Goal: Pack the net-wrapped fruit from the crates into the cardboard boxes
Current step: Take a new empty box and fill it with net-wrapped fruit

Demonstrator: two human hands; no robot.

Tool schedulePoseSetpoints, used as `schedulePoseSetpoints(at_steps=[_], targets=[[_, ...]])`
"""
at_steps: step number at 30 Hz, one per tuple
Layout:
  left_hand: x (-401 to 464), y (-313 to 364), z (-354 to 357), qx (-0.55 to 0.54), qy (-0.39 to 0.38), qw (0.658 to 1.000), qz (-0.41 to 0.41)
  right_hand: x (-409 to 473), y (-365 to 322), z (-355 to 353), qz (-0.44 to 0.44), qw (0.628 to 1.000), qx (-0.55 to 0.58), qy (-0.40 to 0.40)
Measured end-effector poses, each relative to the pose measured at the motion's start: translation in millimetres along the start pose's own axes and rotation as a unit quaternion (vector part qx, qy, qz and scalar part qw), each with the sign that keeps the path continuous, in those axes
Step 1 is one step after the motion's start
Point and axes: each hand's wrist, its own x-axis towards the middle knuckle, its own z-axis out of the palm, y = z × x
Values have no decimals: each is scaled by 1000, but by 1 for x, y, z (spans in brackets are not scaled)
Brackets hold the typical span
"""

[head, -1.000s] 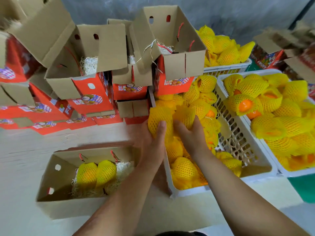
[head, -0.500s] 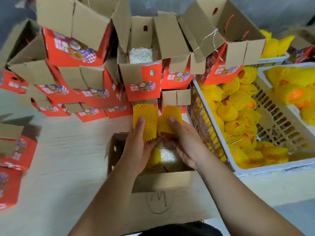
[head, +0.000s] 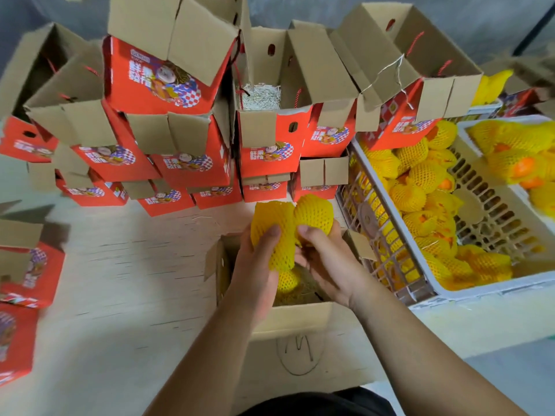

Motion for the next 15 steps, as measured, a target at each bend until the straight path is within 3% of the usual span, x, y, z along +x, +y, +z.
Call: schedulePoseSetpoints(at_steps=[3,6,9,12,15], targets=[[3,3,-12,-10,-10,999,44,0,0,-5,-23,999,15,-30],[3,6,-9,-70,-72,995,22,1,1,-4,-79,994,-75,-4],[6,5,0,-115,-30,993,1,3,3,-1,-84,994,-76,3],[9,4,7,-84,1,996,-1,7,4,6,-54,996,-63,42],[8,1,9,-36,-10,997,-66,12,3,3,-51,991,-76,97]])
